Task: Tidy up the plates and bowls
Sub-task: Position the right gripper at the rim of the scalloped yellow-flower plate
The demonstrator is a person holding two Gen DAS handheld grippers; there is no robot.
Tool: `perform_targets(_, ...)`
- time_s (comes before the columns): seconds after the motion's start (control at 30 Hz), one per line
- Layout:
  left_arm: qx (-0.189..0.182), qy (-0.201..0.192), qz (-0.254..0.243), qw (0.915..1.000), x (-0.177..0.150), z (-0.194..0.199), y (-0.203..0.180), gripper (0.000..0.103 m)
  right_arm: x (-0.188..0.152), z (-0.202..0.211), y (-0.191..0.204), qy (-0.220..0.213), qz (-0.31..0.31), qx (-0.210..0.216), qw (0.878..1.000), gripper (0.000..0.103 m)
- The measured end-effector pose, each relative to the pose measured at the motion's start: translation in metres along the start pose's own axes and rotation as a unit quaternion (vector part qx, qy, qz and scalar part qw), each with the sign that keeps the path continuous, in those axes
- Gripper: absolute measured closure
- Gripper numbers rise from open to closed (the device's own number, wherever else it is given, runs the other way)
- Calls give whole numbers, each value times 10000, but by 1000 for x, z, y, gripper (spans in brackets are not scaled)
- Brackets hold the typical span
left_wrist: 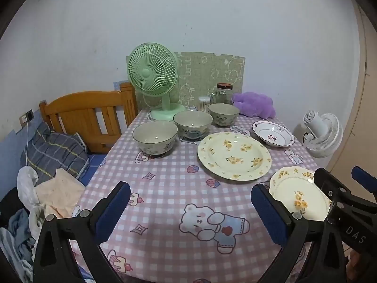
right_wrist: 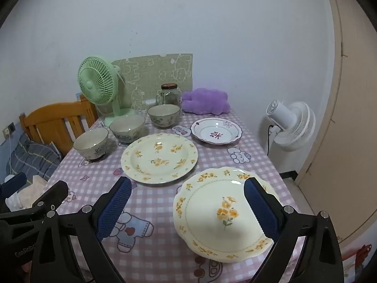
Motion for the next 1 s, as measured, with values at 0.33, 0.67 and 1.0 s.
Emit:
perform_targets(0.33, -52, 97, 143, 9998, 1, 6, -2, 0, -1, 6, -10, 45, 119, -41, 9999, 5)
perform_targets(0.67, -58, 168, 203, 9996, -3, 2, -7, 0, -1, 3, -8, 108, 130, -49, 9998, 5)
perform_targets(1.0, -96, 183, 252, 9995, -4, 1, -6, 1, -2, 2, -10, 136, 161, -50, 9998, 5)
Point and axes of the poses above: each gripper's, at about its wrist camera, not at the fingertips, and z roughly against the way its jaws point, y to its left, x to its top, the point moved 3 cm from there along -z, roughly the way its jaws point, and after that the axes turned 9 degrees about -x, right-handed, at the moved point
